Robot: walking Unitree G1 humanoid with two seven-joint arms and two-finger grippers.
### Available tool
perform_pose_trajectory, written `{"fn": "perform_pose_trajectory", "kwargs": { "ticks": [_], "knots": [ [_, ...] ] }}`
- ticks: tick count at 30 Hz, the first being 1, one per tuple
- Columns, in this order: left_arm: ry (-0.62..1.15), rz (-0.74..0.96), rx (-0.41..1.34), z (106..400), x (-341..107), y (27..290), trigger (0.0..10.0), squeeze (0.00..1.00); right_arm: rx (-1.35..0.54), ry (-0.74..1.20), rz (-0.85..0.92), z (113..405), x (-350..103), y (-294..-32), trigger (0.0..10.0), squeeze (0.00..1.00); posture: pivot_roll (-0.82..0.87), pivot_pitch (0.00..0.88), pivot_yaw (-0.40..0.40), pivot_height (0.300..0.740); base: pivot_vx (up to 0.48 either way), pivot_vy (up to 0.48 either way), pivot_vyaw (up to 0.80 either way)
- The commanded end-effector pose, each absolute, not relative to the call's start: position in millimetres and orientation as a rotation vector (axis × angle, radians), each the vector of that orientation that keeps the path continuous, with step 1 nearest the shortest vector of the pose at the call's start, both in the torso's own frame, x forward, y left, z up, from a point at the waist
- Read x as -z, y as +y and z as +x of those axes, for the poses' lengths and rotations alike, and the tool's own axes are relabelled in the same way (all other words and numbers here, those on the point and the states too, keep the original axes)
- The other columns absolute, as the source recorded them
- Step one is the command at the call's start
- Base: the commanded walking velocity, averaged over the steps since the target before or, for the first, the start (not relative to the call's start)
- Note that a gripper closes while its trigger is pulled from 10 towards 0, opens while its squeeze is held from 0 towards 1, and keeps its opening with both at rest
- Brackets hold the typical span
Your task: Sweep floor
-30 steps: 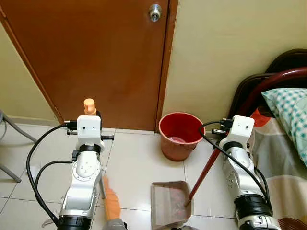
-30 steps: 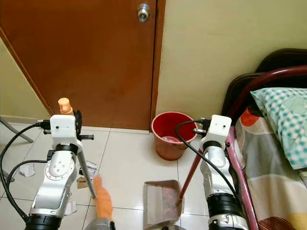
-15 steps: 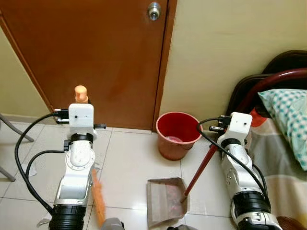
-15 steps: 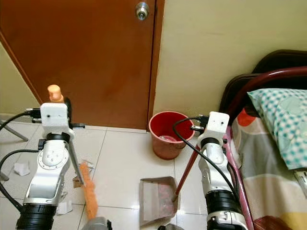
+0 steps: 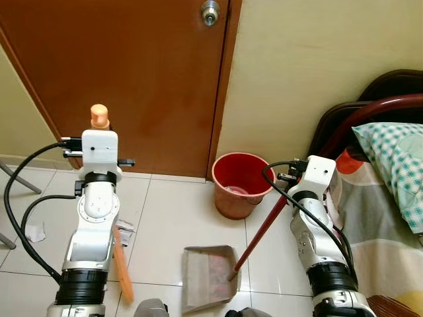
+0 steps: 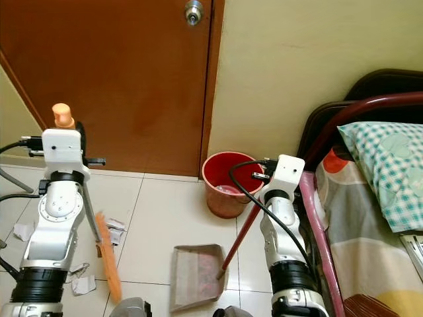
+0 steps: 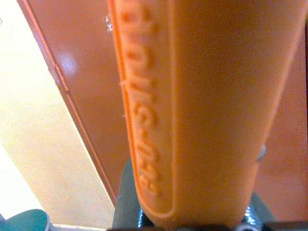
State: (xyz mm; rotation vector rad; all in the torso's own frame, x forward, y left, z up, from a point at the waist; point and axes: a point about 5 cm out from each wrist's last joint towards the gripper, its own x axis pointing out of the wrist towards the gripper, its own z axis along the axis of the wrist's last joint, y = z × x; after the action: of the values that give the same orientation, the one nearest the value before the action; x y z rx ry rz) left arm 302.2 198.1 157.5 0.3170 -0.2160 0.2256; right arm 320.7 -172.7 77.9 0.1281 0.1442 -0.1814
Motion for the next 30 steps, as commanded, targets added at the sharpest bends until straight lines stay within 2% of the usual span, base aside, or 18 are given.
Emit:
{"fn": "perform_pose_trajectory", "kwargs": {
  "ticks": [1,6,14,21,30],
  "knots": [
    [-0.293,0.355,-0.224,302.3,-175.2,197.7,10.0,0.0,0.18,0.071,0.124,330.6,-96.2,-176.2,10.0,0.0,0.09,0.029,-0.047,0.74,0.0,0.0,0.0],
    [-0.256,0.398,-0.265,292.2,-170.7,212.5,10.0,0.0,0.165,0.048,0.122,336.9,-103.6,-174.0,10.0,0.0,0.09,0.041,-0.045,0.74,0.0,0.0,0.0],
    [-0.186,0.452,-0.325,275.1,-155.3,224.5,10.0,0.0,0.171,0.07,0.127,330.8,-94.4,-172.8,10.0,0.0,0.08,0.055,-0.04,0.74,0.0,0.0,0.0],
    [-0.119,0.424,-0.273,279.0,-134.4,214.7,10.0,0.0,0.164,0.081,0.126,328.1,-90.8,-170.0,10.0,0.0,0.07,0.06,-0.053,0.74,0.0,0.0,0.0],
    [-0.114,0.362,-0.241,293.5,-131.5,200.9,10.0,0.0,0.146,0.08,0.127,333.1,-93.7,-164.9,10.0,0.0,0.08,0.059,-0.063,0.74,0.0,0.0,0.0]
  ]
}}
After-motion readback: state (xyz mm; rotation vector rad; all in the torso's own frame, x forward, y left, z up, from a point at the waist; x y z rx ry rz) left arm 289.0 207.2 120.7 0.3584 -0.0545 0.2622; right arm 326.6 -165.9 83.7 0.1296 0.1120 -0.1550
